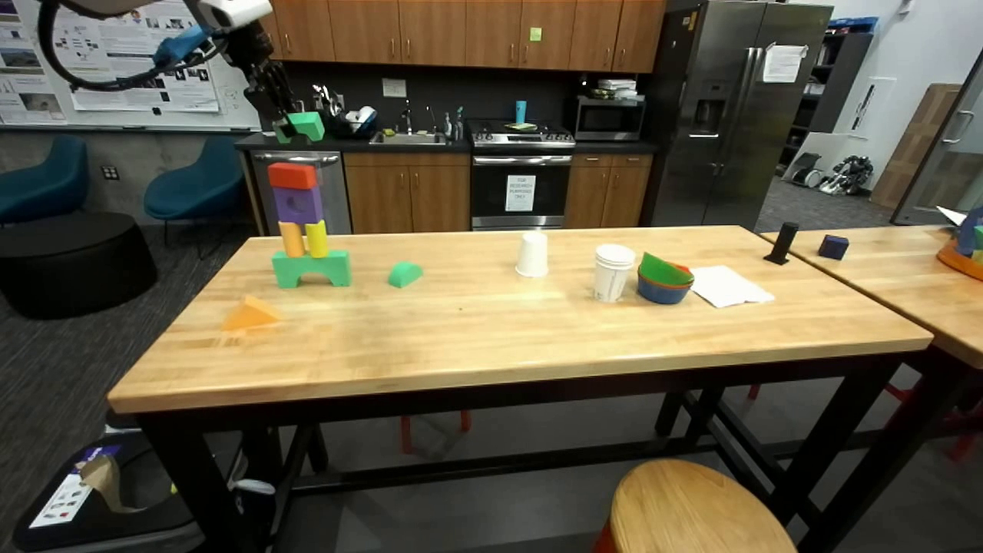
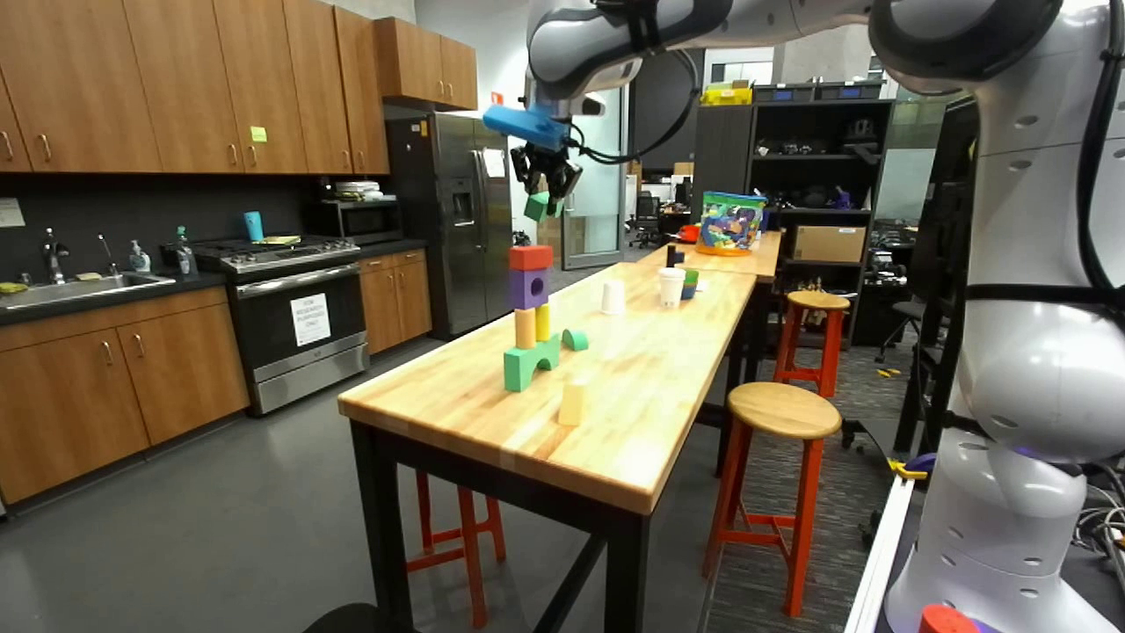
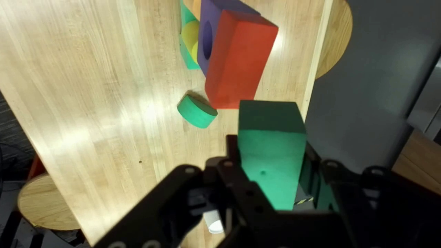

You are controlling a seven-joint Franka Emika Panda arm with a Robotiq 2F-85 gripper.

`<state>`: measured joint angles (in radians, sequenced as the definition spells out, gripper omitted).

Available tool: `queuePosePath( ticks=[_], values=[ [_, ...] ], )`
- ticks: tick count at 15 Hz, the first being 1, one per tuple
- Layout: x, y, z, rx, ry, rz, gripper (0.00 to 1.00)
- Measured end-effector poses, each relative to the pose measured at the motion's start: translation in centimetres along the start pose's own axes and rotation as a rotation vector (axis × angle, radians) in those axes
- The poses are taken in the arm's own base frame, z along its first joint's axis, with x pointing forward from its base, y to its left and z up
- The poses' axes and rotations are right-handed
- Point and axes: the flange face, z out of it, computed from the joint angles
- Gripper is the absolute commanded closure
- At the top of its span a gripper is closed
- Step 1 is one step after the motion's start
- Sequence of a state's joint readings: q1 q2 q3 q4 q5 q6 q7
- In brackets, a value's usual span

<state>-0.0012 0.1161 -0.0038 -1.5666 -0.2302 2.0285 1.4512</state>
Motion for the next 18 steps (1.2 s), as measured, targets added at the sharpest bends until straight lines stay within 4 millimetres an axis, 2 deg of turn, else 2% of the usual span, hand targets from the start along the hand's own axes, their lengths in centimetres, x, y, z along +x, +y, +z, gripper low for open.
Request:
queuePosePath(
  ticks=[7,12,18],
  values=[
    [-2.5,-0.6,-0.4,0.012,-0.028,-0.005,0.84],
    [-4.3,-1.3,1.0,0.023,-0.088,0.027,0.84],
    [-3.1,-1.6,3.0,0.024,-0.062,0.182,0.84]
  ],
)
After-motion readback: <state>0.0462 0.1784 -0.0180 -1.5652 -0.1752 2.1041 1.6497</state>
